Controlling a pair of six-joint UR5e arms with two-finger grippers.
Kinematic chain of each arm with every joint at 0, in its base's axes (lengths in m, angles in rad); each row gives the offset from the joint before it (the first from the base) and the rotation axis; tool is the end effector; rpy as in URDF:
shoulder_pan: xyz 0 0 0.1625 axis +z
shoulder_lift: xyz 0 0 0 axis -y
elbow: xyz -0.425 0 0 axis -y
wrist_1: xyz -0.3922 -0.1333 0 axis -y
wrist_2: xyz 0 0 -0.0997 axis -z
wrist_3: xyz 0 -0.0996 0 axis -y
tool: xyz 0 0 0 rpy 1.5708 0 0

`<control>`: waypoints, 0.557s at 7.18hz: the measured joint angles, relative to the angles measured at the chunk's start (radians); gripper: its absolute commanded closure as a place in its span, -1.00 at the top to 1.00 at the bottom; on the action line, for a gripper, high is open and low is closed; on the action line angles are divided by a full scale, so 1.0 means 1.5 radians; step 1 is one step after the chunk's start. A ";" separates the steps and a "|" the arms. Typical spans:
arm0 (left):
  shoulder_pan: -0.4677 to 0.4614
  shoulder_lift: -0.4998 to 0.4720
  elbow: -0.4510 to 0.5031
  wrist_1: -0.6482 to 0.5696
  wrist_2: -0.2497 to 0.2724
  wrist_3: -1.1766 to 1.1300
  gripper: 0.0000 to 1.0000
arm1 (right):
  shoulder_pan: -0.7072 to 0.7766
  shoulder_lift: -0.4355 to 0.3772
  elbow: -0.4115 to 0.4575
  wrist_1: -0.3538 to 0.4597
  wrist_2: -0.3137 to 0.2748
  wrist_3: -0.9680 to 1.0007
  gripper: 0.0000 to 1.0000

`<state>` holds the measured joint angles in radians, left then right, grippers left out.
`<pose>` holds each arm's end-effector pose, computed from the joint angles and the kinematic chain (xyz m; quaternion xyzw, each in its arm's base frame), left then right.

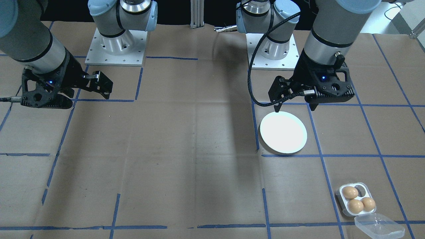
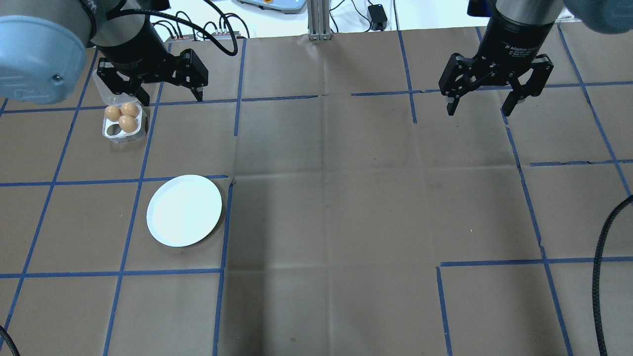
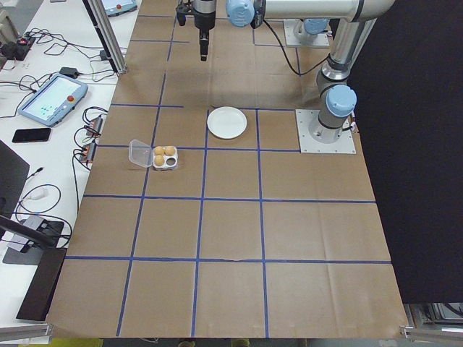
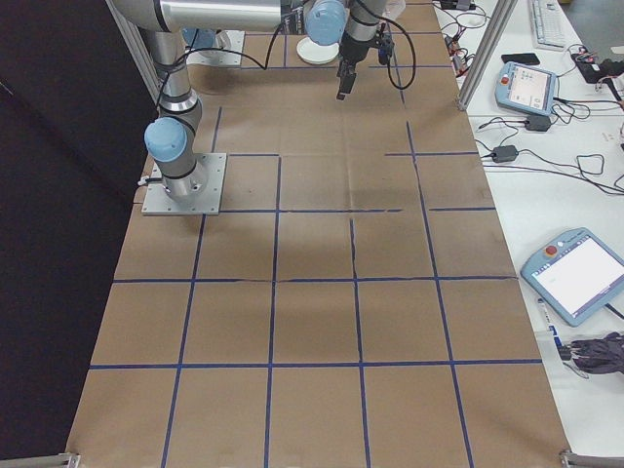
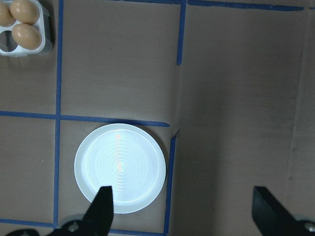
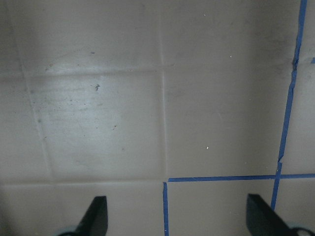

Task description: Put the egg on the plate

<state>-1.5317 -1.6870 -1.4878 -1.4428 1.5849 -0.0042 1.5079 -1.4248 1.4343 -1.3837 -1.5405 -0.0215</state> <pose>-0.1103 -0.5547 0.4819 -0.0220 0.9986 -0.0472 0.0079 0.1026 -0.5399 0.4621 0.0221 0.9948 0.0974 0.0192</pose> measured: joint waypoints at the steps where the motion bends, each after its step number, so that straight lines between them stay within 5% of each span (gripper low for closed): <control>1: 0.034 -0.027 0.032 -0.004 -0.002 0.037 0.99 | 0.000 0.000 0.000 0.000 0.000 0.000 1.00; 4: 0.164 -0.098 0.088 -0.002 -0.009 0.213 0.99 | 0.000 0.000 0.000 0.000 0.000 0.000 1.00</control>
<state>-1.2852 -1.8347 -1.3564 -1.4464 1.5712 0.3160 1.5079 -1.4250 1.4343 -1.3836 -1.5405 -0.0215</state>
